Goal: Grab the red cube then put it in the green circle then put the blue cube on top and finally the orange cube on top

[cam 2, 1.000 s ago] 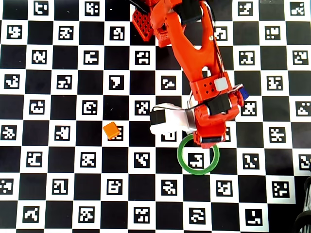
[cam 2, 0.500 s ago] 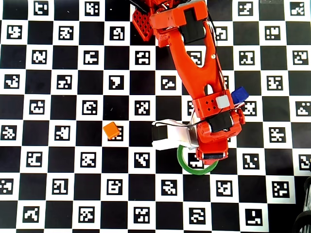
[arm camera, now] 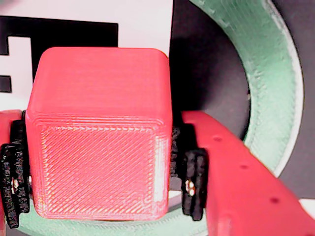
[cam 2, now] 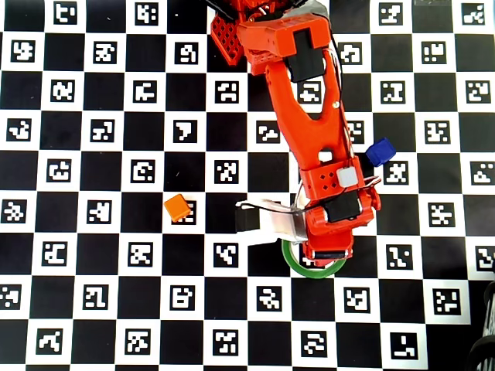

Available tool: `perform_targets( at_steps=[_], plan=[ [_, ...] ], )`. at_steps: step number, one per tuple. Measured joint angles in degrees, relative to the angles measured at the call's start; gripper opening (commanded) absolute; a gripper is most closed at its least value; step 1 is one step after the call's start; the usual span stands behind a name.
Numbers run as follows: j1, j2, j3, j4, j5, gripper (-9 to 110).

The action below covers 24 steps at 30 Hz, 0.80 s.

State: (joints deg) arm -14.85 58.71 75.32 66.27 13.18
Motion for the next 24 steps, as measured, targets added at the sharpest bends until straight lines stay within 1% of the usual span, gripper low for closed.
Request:
perform_targets(
  at_steps=[8,16,24],
  plan=[
    [0.00,-0.53,-0.09,0.00,-0.70,14],
    [0.00,-0.53,-0.09,0.00,1.67,28],
    [0.00,-0.62,-1.23,0.62,2.90,32]
  ],
)
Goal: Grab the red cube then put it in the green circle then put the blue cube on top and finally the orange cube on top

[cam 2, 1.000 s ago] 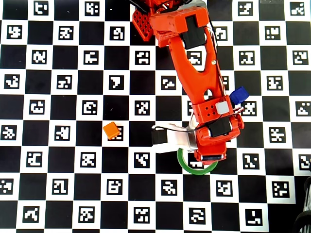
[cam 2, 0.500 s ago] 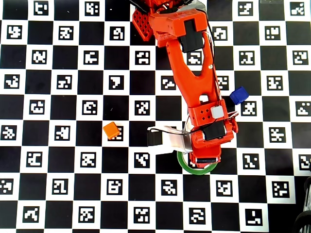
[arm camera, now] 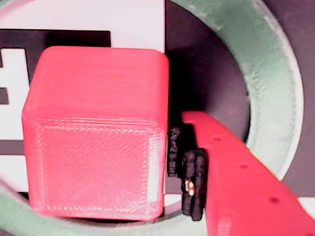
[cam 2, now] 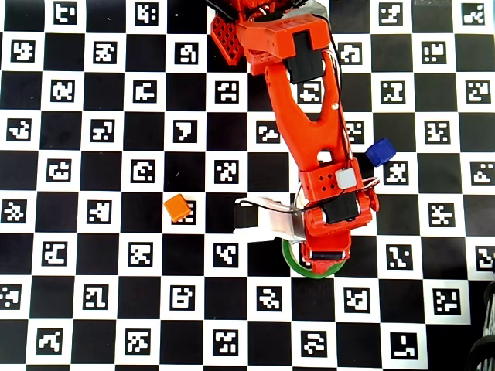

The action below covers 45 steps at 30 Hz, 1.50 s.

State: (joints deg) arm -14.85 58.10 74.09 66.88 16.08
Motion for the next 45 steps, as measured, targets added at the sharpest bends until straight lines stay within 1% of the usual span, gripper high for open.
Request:
perform_targets(
  at_steps=[9,13,16,19,22,27,33,43,45],
  plan=[
    [-0.26,0.00,-9.49,11.07,1.67,32],
    [-0.44,0.00,-11.87,16.79,2.11,38],
    [-0.97,2.29,-11.95,21.18,3.25,46],
    [-2.20,7.82,-9.49,24.17,5.19,46],
    [-4.04,14.59,-3.43,25.49,6.94,46],
    [-8.35,24.08,7.03,25.40,11.43,47],
    [-15.21,29.44,16.44,22.76,16.96,49],
    [-29.71,35.33,28.04,14.15,24.43,48],
    [-32.34,35.42,30.50,10.72,25.14,48]
  ],
)
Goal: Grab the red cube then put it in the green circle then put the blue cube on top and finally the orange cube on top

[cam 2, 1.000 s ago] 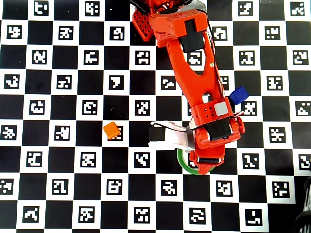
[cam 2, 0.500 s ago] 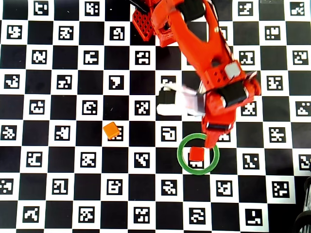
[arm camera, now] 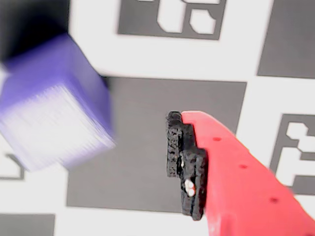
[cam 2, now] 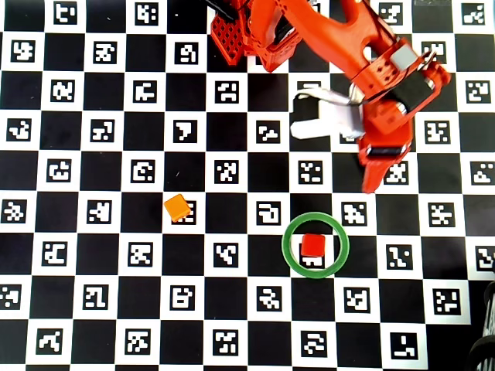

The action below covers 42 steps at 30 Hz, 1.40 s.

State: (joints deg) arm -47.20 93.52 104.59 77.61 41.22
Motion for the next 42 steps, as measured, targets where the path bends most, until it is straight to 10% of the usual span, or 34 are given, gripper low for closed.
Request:
perform_targets(
  at_steps=[20,42],
  plan=[
    [0.53,-0.88,8.96,-20.65,-3.87,46],
    [0.53,-1.14,4.75,-10.46,-2.02,45]
  ],
)
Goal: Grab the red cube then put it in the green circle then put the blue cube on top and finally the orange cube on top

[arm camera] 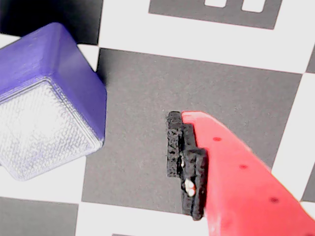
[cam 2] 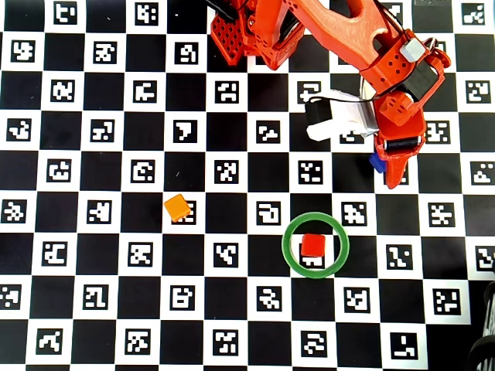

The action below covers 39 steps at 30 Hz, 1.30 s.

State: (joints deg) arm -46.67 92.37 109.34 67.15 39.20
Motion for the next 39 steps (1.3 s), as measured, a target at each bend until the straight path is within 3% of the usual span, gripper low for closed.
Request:
perform_targets(
  at_steps=[26,39],
  plan=[
    [0.00,-7.21,2.20,-10.11,-2.29,45],
    [2.29,-7.21,2.11,-8.88,-12.30,43]
  ],
)
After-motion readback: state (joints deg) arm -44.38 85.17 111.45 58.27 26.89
